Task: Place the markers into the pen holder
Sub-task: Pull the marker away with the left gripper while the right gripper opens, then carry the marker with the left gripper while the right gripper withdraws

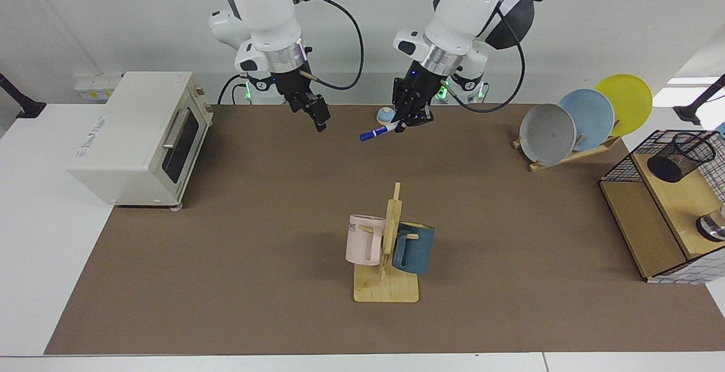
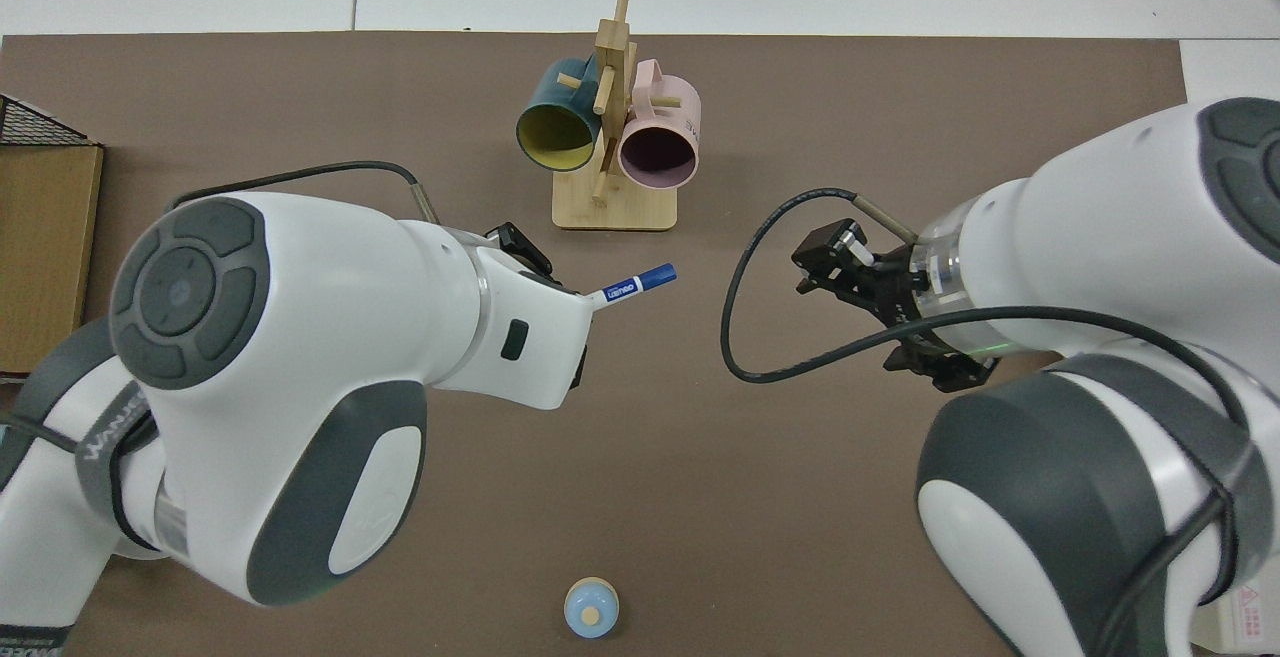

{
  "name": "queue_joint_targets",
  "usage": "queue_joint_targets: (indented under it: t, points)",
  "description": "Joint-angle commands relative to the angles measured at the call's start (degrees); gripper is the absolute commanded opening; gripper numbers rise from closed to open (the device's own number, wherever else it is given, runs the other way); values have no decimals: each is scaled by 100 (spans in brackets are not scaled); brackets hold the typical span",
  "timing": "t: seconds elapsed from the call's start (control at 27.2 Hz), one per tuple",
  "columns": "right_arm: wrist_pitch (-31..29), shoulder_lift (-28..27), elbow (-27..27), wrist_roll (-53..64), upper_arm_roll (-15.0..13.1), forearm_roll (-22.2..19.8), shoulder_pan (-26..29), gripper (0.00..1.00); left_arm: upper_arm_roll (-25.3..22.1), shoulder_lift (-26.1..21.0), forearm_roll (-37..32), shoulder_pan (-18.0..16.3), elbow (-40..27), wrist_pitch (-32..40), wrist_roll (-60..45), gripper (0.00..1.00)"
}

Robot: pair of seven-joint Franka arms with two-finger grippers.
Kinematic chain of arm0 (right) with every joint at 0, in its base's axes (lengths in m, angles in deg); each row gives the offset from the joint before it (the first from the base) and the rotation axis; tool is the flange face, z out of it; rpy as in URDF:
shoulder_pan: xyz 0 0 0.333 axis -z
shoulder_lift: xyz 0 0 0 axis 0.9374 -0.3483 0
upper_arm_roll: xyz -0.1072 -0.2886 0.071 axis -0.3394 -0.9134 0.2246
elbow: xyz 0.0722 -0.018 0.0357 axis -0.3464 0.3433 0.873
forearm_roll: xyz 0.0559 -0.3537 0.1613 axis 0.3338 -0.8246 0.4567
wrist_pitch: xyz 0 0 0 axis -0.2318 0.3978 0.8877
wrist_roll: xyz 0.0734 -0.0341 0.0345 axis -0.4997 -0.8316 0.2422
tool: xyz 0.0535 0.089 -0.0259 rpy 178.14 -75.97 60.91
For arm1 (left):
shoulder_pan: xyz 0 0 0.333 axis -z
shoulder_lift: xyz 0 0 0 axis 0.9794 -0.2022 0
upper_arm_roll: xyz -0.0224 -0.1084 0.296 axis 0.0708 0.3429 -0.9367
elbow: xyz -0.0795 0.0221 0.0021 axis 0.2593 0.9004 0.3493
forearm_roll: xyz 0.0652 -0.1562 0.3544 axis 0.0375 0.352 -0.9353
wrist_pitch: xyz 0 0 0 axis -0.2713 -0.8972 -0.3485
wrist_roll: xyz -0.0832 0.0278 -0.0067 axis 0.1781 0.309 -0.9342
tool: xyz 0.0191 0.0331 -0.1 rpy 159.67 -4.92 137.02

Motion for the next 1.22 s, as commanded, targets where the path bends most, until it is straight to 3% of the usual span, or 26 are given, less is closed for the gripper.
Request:
queue_joint_targets:
  t: [0.0, 0.33, 0.85, 1.18]
  points:
    - [420, 158, -4, 1469, 65, -292, 274, 100, 31, 50, -543, -121, -46, 85, -99, 0]
    - [597, 176, -4, 3131, 56, -882, 371, 100, 31, 59, -1281, -499, -37, 427, -99, 0]
    - [280, 132, -30, 4890, 74, -900, 1214, 100, -48, 120, -2248, -973, 191, 972, -91, 0]
    - [236, 132, -65, 5040, 83, -838, 1320, 100, -48, 85, -3092, -1500, 981, 1815, 189, 0]
